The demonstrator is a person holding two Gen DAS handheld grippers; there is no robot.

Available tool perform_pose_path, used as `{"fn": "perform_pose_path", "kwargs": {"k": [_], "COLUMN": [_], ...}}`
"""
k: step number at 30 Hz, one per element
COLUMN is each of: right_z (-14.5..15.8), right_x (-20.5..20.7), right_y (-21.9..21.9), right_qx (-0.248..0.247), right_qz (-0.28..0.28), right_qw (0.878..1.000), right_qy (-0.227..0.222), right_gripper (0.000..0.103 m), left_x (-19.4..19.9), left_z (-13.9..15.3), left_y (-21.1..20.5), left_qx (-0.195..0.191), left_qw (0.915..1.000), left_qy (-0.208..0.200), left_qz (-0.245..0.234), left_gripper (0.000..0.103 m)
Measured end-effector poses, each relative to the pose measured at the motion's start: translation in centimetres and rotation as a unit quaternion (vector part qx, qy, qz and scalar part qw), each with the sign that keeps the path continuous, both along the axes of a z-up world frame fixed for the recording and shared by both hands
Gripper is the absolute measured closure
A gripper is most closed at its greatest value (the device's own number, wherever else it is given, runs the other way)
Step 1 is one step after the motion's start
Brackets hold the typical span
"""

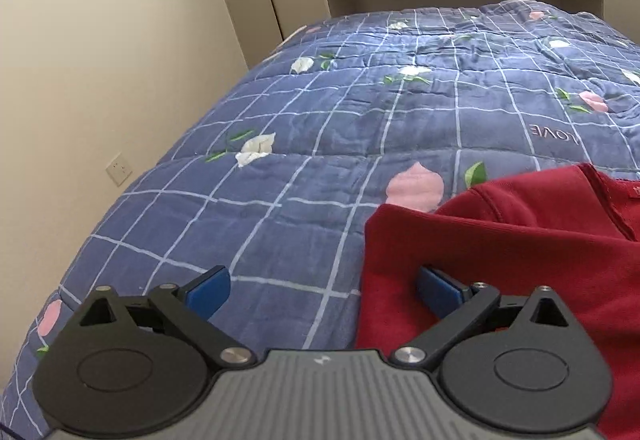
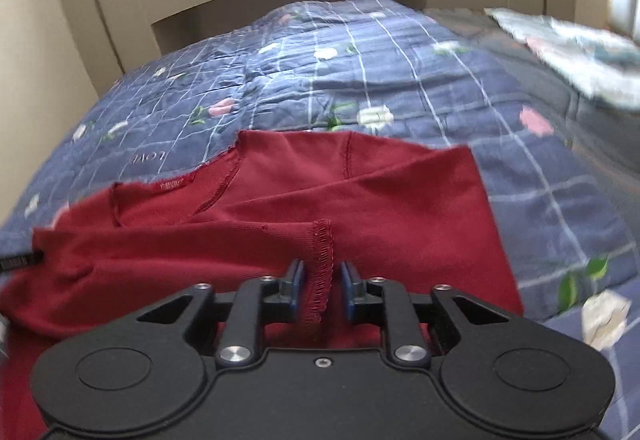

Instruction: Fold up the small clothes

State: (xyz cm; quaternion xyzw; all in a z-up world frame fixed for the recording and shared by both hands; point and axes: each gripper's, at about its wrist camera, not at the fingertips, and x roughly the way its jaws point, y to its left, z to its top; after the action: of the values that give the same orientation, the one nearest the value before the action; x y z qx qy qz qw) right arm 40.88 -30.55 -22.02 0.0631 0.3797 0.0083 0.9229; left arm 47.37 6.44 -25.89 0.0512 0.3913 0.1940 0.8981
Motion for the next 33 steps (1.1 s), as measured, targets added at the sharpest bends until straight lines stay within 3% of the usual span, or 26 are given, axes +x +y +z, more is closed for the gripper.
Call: {"fn": "perform_pose_path", "kwargs": {"k": [2,3,10,17,20,26,29,33], "right_z": [0.3,0.5,-1.3,-0.9,-0.8,-1.4,-1.0,-0.2], "right_x": [-0.2,-0.1,1.7,0.6,-0.5,-2.1,-3.1,-5.7], "right_y": [0.4,0.7,2.2,1.9,1.8,0.9,-0.3,-1.1], "right_qx": [-0.017,-0.023,-0.094,-0.105,-0.119,-0.146,-0.124,-0.104], "right_qz": [0.016,0.025,0.057,0.061,0.073,0.086,0.083,0.117], "right_qw": [1.0,0.999,0.994,0.992,0.99,0.985,0.989,0.987], "right_qy": [-0.019,-0.025,-0.01,-0.029,-0.032,-0.024,-0.02,-0.018], "right_gripper": [0.045,0.039,0.029,0.02,0.01,0.003,0.003,0.003], "left_x": [-0.2,-0.4,0.7,0.9,-0.4,-4.7,-6.5,-9.4], "left_z": [0.4,0.6,0.1,-0.1,0.8,0.8,1.1,2.8], "left_y": [0.1,0.3,1.8,1.7,1.3,0.4,0.1,-0.4], "left_qx": [-0.011,-0.018,-0.036,-0.029,-0.028,-0.011,-0.011,-0.042], "left_qw": [0.9999,0.9998,0.9967,0.9967,0.996,0.9952,0.9933,0.9895], "left_qy": [-0.004,-0.01,-0.023,-0.012,-0.018,-0.008,-0.015,-0.031], "left_qz": [0.005,0.008,0.069,0.074,0.082,0.097,0.114,0.135], "left_gripper": [0.001,0.001,0.0,0.001,0.001,0.001,0.001,0.0]}}
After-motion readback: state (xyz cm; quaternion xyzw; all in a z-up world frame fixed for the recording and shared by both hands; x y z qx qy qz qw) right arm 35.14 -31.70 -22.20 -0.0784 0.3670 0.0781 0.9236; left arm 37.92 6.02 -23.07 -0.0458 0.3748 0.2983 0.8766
